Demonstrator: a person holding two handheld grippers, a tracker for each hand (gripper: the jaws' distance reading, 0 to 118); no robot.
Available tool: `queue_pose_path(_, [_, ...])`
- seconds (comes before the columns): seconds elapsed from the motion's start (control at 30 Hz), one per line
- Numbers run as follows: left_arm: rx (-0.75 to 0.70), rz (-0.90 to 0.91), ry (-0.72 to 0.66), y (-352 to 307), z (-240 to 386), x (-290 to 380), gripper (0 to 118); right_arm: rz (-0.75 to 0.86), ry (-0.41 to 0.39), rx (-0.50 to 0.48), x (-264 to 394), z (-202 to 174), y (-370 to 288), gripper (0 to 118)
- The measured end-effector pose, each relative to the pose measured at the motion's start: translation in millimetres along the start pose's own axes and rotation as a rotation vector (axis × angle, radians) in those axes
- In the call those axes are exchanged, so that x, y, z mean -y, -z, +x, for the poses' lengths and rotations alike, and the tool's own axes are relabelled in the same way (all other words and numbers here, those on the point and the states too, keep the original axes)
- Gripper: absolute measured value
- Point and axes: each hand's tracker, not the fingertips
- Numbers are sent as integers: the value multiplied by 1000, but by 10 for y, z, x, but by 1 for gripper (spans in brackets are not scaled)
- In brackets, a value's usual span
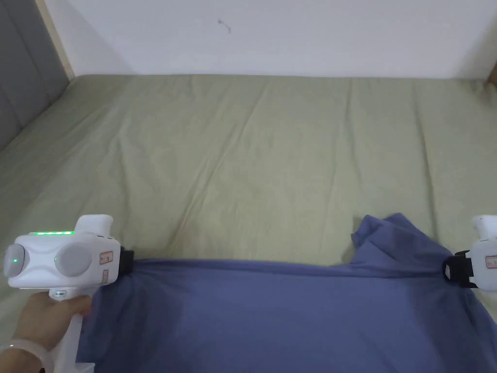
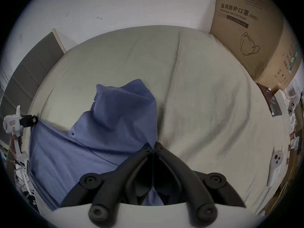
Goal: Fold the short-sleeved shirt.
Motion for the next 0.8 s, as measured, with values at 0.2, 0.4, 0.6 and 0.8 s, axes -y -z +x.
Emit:
queue_pose_path(0.2, [9, 8, 41, -441, 111, -18, 0, 87, 4, -45, 15, -82, -429, 0])
queue_pose_path(0.4, [29, 151, 63, -1444, 164, 55, 0, 160, 13, -79, 192, -65, -1079, 0])
queue_pose_path(0.6, [34, 186, 108, -2183, 44, 700, 1, 200, 22, -97, 794, 15, -1750, 0])
queue_pose_path(0.8, [67, 66, 62, -2322, -174, 1725, 1, 118, 56, -108, 1889, 81, -1990, 0])
